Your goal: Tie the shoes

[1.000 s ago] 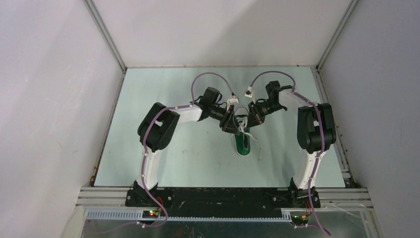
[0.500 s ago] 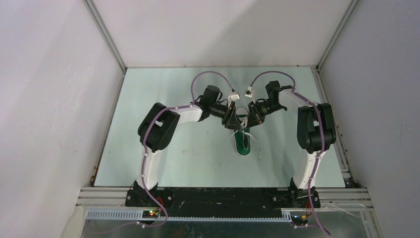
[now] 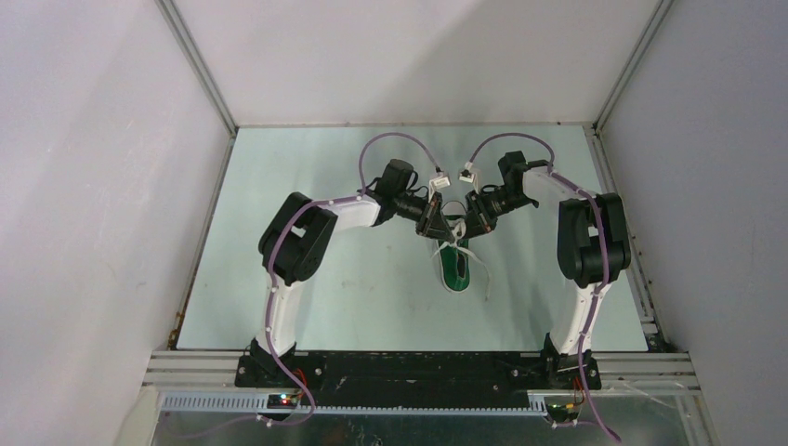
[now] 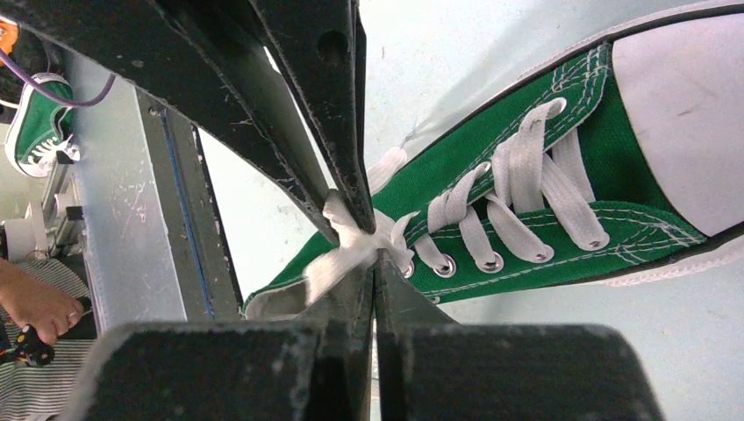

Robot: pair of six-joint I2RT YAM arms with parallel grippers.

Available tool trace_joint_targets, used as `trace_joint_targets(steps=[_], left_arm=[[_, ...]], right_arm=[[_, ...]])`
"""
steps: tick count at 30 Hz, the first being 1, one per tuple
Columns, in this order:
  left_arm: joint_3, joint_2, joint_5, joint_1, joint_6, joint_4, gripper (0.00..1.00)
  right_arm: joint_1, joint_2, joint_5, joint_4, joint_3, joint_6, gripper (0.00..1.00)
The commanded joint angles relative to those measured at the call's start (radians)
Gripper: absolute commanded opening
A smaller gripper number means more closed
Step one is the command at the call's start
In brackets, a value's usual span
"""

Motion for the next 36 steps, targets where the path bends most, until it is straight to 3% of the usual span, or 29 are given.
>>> trace_joint_targets(steps=[1, 5, 10, 21, 30, 36], left_arm=[[0.035, -0.038, -0.015, -0.004, 0.021, 0.038, 0.08], [0.008, -0.051, -0.065, -0.004, 0.000, 0.108, 0.00], [-0.012, -0.055, -0.118, -0.006, -0.040, 0.177, 0.00], [-0.012, -0.080, -0.133, -0.012, 0.082, 0.072, 0.00], [-0.076, -0.106, -0.231, -0.027, 0.039, 0.147, 0.00], [-0.143, -0.139, -0.269, -0.035, -0.003, 0.225, 0.00]], right_arm=[[-0.008, -0.005, -0.017, -0.016, 0.038, 0.003, 0.00], [-0.015, -0.009, -0.032, -0.032, 0.038, 0.001, 0.00], [-0.026, -0.004, -0.065, -0.042, 0.038, 0.020, 0.00], [-0.049, 0.023, -0.119, -0.044, 0.037, 0.063, 0.00], [-0.049, 0.020, -0.125, -0.063, 0.032, 0.057, 0.00], [-0.094, 0.009, -0.087, -0.059, 0.051, 0.061, 0.10]])
